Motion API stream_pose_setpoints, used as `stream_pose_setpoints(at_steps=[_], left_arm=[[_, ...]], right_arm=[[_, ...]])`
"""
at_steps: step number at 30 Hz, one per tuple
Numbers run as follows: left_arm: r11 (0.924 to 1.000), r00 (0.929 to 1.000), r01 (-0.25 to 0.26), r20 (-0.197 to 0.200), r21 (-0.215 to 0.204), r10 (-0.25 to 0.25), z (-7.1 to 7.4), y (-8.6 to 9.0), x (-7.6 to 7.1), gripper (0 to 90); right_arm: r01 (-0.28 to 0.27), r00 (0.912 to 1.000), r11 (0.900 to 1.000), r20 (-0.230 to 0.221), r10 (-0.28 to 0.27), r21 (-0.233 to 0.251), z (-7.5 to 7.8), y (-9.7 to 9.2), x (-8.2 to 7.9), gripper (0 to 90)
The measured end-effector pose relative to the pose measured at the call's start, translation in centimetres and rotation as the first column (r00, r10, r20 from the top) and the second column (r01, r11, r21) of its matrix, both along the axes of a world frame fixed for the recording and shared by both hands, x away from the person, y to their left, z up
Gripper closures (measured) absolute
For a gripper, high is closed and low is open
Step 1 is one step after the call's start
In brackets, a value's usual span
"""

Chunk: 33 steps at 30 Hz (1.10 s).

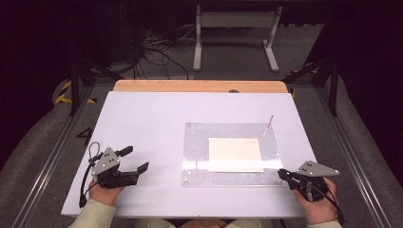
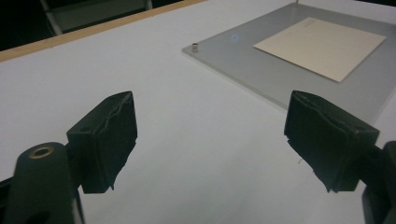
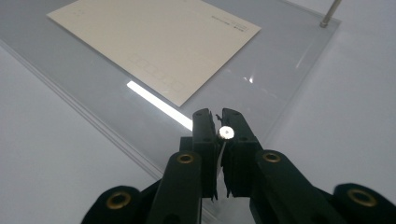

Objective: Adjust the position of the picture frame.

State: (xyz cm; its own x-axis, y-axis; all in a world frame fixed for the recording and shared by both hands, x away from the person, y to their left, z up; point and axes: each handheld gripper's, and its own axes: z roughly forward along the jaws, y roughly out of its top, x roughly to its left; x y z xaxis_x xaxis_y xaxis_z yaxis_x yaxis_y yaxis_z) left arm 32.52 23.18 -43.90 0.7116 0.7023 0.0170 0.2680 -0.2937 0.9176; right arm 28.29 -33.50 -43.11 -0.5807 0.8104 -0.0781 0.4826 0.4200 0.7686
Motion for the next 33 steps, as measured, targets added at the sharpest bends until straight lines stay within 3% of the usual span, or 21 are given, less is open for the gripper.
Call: stream_pose_setpoints(at_steps=[6, 11, 14, 17, 19, 20, 22, 24, 27, 28, 30, 33], left_arm=[[0.9975, 0.997, 0.068, -0.037, 0.021, -0.067, -0.2, -1.4, 0.0, 23.0], [0.9919, 0.986, 0.126, -0.112, 0.016, -0.124, -0.4, -3.3, 0.3, 35.0], [0.9914, 0.9822, 0.124, -0.147, 0.043, -0.116, -0.7, -4.3, 0.7, 38.9], [0.9888, 0.975, 0.127, -0.193, 0.077, -0.11, -1.3, -4.9, 1.5, 49.2], [0.9874, 0.9727, 0.133, -0.202, 0.086, -0.114, -1.5, -5.0, 1.7, 57.2], [0.9861, 0.9676, 0.132, -0.229, 0.101, -0.106, -1.8, -5.3, 2.0, 57.2], [0.9837, 0.9617, 0.124, -0.26, 0.131, -0.086, -2.3, -5.7, 2.7, 67.9], [0.983, 0.9599, 0.125, -0.267, 0.134, -0.086, -2.4, -5.8, 3.0, 70.2], [0.9755, 0.9602, 0.148, -0.26, 0.163, -0.102, -2.5, -6.0, 3.0, 80.7], [0.9755, 0.9602, 0.148, -0.26, 0.163, -0.102, -2.5, -6.0, 3.0, 82.1], [0.9686, 0.9641, 0.16, -0.241, 0.19, -0.112, -2.4, -6.0, 3.0, 82.5], [0.9669, 0.9643, 0.169, -0.235, 0.191, -0.122, -2.5, -6.0, 3.0, 83.3]], right_arm=[[-0.081, 0.9967, 0.9967, -0.004, 0.081, -0.002, -0.1, 3.0, 2.2, 84.2], [-0.129, 0.9916, 0.9916, -0.006, 0.129, -0.002, -0.2, 5.2, 3.7, 84.1], [-0.145, 0.9895, 0.9895, -0.003, 0.145, 0.001, -0.3, 6.2, 4.4, 84.1], [-0.151, 0.9886, 0.9886, -0.002, 0.151, 0.007, -0.3, 6.6, 4.7, 84.0], [-0.15, 0.9887, 0.9886, -0.002, 0.15, 0.009, -0.3, 6.6, 4.7, 84.1], [-0.15, 0.9887, 0.9887, -0.001, 0.15, 0.01, -0.4, 6.6, 4.7, 84.0], [-0.148, 0.9891, 0.989, 0.002, 0.148, 0.012, -0.4, 6.5, 4.7, 84.0], [-0.147, 0.9892, 0.9891, 0.003, 0.147, 0.013, -0.4, 6.5, 4.7, 84.0], [-0.146, 0.9893, 0.9892, 0.004, 0.146, 0.014, -0.4, 6.6, 4.7, 84.0], [-0.146, 0.9893, 0.9892, 0.004, 0.146, 0.014, -0.4, 6.6, 4.7, 84.0], [-0.147, 0.9891, 0.989, 0.004, 0.147, 0.016, -0.4, 6.5, 4.7, 84.0], [-0.15, 0.9888, 0.9886, 0.005, 0.149, 0.02, -0.5, 6.5, 4.7, 84.1]])
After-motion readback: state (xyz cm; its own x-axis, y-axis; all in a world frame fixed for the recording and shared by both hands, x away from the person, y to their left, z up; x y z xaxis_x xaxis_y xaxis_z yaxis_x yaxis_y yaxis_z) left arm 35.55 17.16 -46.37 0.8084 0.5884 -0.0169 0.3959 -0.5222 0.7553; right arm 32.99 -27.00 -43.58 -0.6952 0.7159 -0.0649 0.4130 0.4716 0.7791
